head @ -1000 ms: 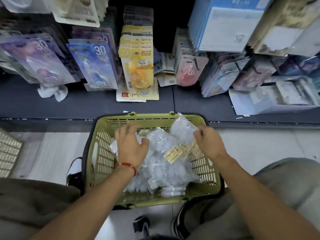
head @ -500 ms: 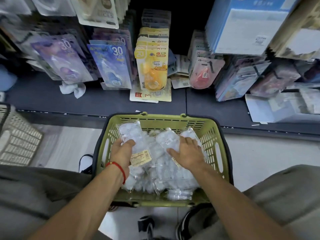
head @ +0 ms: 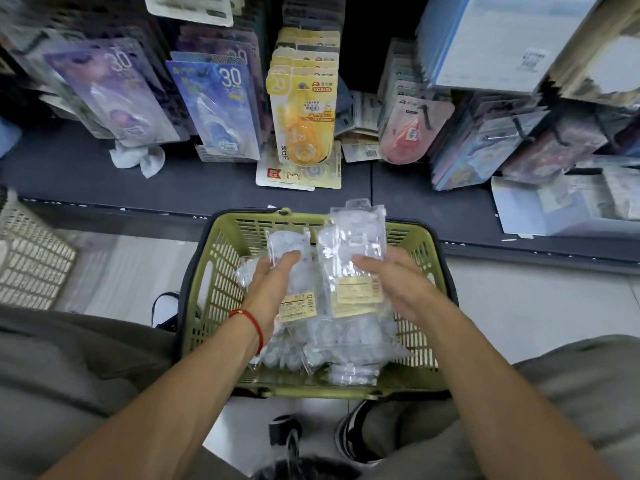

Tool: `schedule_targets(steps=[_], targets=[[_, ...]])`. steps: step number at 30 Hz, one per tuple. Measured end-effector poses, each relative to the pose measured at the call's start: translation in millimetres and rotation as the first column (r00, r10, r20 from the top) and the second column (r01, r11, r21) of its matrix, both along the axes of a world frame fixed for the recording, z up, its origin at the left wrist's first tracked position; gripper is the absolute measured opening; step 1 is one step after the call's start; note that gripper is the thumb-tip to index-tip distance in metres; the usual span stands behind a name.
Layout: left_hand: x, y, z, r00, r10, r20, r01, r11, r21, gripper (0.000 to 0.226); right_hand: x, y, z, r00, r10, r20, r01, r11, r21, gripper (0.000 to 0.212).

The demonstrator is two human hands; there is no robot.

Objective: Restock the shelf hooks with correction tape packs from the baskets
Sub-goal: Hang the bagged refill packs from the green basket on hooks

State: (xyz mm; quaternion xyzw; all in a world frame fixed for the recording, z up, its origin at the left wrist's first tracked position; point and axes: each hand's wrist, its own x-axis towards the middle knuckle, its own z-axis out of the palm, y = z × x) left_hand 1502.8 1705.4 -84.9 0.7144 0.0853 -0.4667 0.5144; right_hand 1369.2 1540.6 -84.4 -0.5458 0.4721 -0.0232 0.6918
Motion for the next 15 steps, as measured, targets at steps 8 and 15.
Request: schedule_targets(steps=[8,15], targets=[[0.2,6.8,-12.7,0.969,0.164,-0.183,-0.195,0.966,-0.170,0.082,3.8,-2.9,-17.0,0.973,0.146,-0.178,-0.217,0.843,-0.492,0.028],[20.2,24.5,-10.0,0.988,0.138,-0.069,-0.144,0.986,-0.083,0.065,-11.2,6.5,-62.3,0.626,0.275,-0.730,-0.725,0.550,-0.414,0.079]])
